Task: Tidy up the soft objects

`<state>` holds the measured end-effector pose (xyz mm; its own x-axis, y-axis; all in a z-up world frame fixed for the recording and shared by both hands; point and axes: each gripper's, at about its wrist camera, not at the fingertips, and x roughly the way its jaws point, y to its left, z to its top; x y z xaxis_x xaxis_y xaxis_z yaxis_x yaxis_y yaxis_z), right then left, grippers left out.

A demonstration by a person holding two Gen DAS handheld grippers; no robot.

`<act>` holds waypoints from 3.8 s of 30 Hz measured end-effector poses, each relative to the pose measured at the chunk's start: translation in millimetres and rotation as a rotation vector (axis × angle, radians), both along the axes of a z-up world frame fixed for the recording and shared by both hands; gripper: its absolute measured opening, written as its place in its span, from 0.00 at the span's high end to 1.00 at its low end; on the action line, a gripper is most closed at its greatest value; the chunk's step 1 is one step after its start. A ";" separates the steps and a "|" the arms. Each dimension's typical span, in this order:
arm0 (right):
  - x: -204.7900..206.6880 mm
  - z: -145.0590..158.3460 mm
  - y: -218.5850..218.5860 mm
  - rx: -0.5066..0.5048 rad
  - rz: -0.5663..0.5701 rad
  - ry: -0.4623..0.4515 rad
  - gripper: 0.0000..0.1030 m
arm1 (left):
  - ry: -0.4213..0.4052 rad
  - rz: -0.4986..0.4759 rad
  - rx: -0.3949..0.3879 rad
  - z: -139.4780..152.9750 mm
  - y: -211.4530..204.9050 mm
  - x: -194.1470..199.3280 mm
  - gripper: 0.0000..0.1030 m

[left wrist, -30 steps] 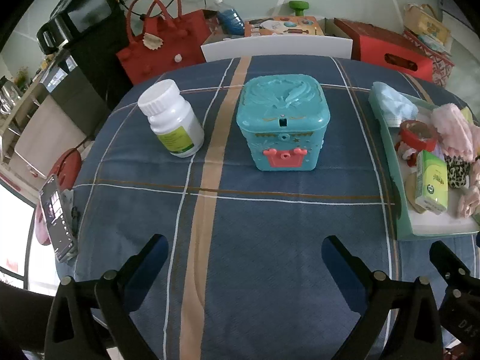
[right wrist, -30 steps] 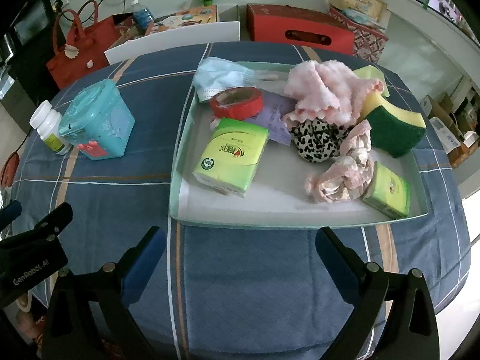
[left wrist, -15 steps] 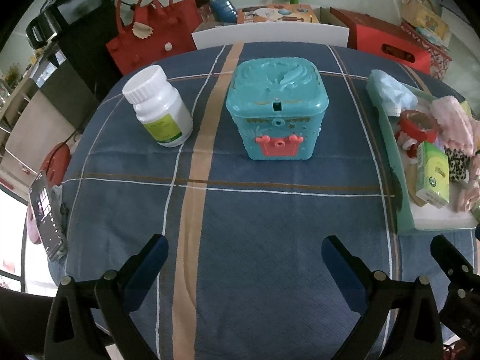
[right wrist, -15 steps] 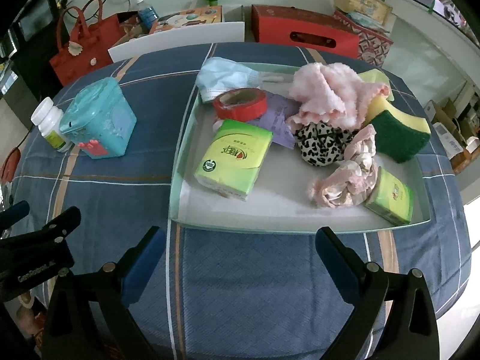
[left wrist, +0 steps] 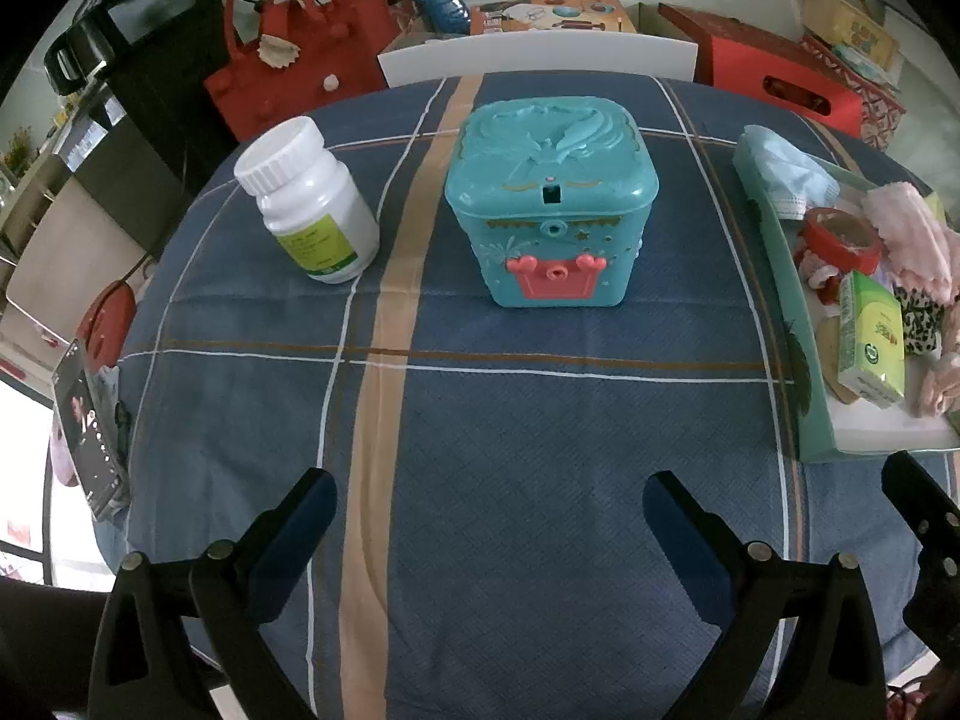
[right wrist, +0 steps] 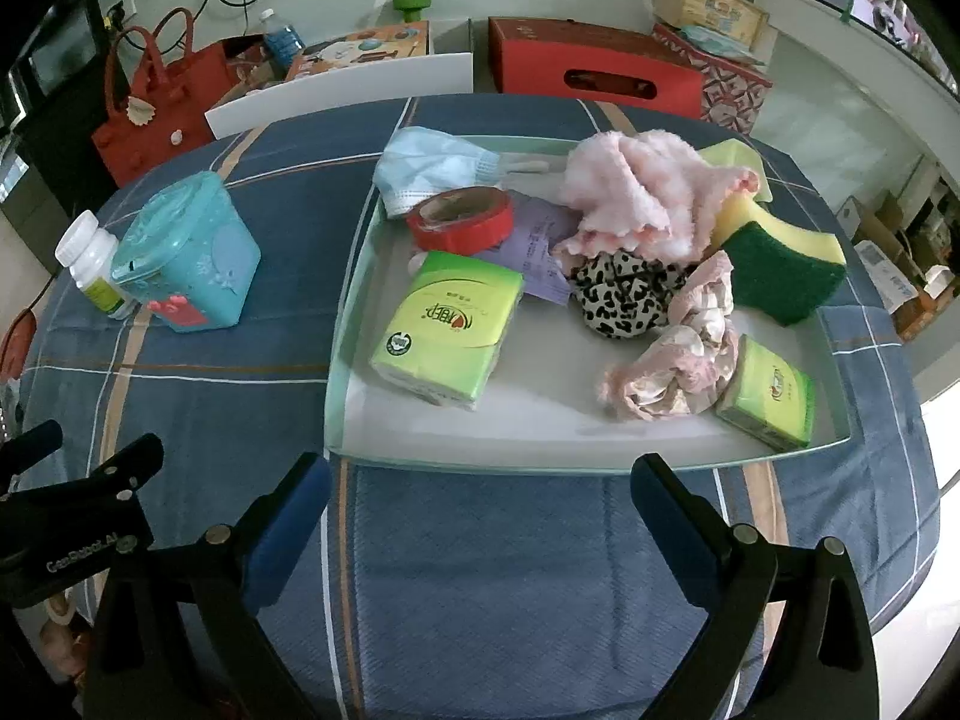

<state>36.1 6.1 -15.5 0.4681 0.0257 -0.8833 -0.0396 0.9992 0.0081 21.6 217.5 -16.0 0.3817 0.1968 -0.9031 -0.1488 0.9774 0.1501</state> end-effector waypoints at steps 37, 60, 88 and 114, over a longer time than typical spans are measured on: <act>-0.6 -3.1 -0.1 -0.002 0.002 0.010 0.03 | 0.017 0.013 -0.007 -4.6 2.1 0.8 0.00; 0.0 -3.6 -4.6 -0.006 -0.014 0.009 0.03 | 0.017 0.013 -0.008 -4.9 3.0 0.0 0.00; 0.3 -4.0 -4.2 -0.009 -0.016 0.012 0.03 | 0.017 0.026 -0.012 -5.1 3.0 1.5 0.00; 2.2 -7.3 -2.1 -0.018 -0.013 0.019 0.03 | 0.021 0.026 -0.020 -7.7 4.7 2.5 0.00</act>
